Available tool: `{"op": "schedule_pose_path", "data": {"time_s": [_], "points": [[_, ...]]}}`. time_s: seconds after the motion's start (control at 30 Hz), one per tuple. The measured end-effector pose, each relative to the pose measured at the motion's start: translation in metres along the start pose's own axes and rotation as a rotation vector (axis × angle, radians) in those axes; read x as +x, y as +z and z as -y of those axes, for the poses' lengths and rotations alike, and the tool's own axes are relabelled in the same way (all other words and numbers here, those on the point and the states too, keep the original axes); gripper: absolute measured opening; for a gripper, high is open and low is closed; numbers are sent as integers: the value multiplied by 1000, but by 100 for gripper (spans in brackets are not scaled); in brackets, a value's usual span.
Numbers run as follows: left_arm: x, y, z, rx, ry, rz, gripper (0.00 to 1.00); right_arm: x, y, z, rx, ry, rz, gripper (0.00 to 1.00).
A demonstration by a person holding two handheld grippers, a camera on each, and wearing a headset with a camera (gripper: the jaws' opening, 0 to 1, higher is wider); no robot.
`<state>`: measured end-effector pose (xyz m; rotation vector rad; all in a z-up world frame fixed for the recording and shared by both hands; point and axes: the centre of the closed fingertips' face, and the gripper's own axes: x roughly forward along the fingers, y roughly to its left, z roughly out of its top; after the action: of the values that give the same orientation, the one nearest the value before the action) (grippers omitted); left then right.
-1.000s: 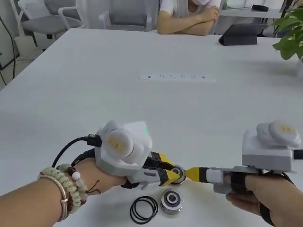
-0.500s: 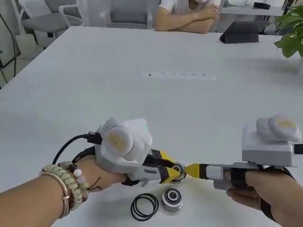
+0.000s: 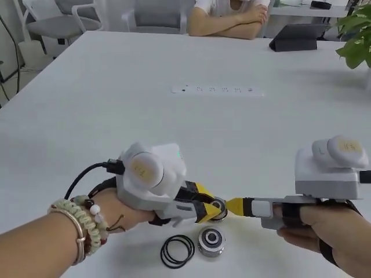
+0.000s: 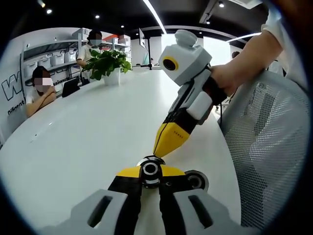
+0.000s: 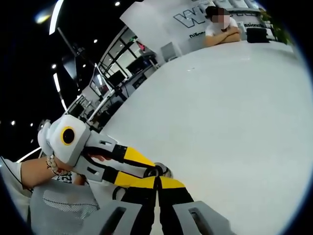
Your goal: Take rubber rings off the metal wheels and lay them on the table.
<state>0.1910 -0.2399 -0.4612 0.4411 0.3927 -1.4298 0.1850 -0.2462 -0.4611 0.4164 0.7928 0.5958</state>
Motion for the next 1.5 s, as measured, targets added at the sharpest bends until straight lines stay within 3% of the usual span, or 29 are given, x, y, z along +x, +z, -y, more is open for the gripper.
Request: {"op": "schedule_pose_path", "data": {"time_s": [0.67,0.9,1.3,1.5], "points": [[1,0,0,-1,-3,5,7,0,2,-4,-50,4,-5,0],[1,0,0,-12,1,9,7,1,6,-13,-71,40,8,0],[1,0,0,-36,11,23,8,2,2,-7,-82,3,-5,0],[1,0,0,-40,13,11,8,3,0,-5,-99,-4,-13,0]]}}
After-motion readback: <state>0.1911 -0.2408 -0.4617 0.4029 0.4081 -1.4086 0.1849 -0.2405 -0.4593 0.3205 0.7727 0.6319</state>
